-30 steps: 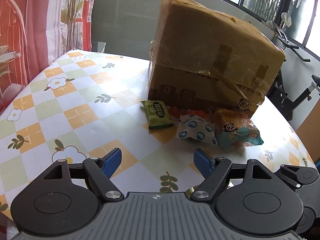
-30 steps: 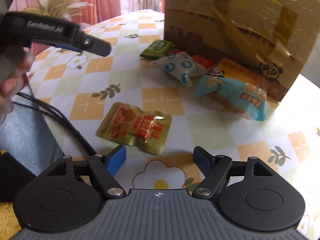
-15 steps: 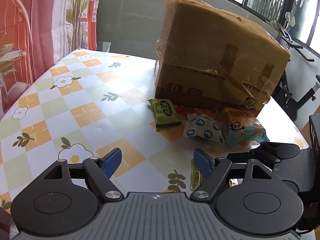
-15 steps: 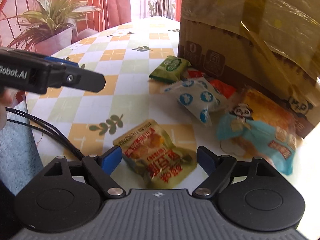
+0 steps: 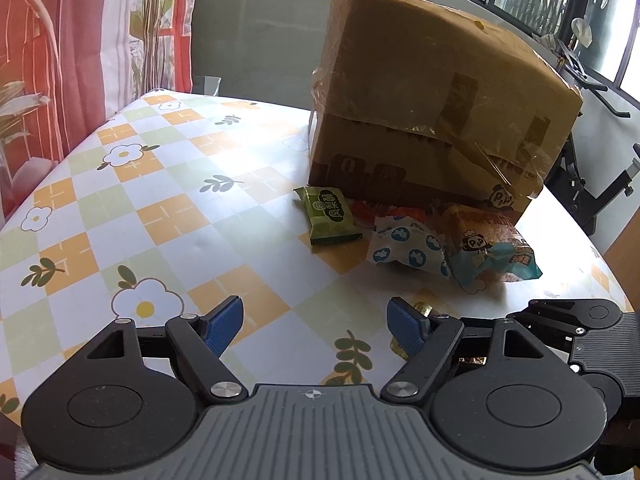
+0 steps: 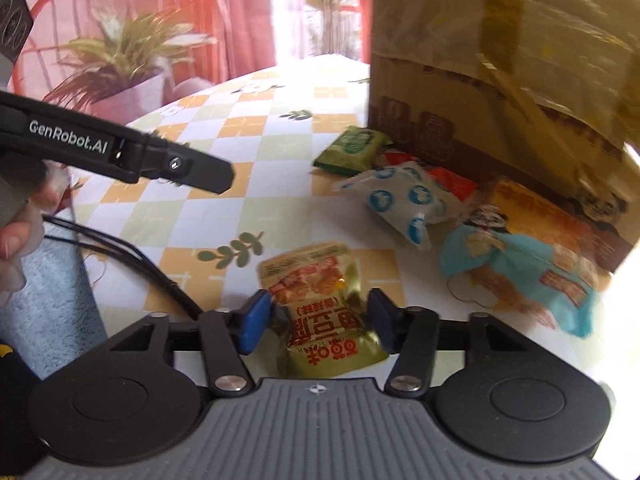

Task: Organize snacks
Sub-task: 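Grasp the gold bean snack bag with the right tool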

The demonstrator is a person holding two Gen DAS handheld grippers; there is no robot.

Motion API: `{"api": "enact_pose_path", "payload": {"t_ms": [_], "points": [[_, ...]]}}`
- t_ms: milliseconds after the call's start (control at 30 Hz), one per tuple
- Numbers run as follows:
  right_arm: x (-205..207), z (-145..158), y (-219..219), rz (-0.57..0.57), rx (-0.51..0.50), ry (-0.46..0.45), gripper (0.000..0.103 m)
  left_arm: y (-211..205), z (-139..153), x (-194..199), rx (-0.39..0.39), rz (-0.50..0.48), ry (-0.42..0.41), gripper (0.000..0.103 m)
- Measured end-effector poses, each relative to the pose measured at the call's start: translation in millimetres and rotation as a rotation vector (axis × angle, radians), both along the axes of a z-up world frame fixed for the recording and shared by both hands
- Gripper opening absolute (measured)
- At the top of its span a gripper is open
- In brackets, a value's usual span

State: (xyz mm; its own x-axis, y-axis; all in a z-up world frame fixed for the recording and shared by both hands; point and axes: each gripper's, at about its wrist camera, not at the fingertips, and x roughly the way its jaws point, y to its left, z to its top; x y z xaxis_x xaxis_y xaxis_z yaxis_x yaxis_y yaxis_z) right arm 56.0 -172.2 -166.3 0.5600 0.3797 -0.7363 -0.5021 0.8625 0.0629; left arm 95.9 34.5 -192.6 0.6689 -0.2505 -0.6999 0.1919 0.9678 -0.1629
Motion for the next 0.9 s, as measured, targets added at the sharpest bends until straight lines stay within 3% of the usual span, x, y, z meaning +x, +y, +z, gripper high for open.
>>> {"api": "enact_pose_path", "payload": {"t_ms": [400,700,800,900], "points": [[-15.1,11.0,-35.9,-0.183,0.123,-0.027,0.038,-2.8,-2.9,-0.1,0.001,-0.012,0.010,0.080],[-16.8,12.0,-50.8,-0.262,0.126,-0.079,0.035,-21.0,-2.8,6.2,0.023,-0.091,-0.022,0.080],[-16.6,5.9,-51.7,-0.272,0.092,-0.063,0.038,-27.3,-5.2,9.4,0.026,-0.101,-0.014,0.080],[-16.9,4.1,-54.1,-0.254,0.111,-0.058,0.047,-30.2,-7.4,10.2,0.024,-0.103,-0.006,0.079]]}}
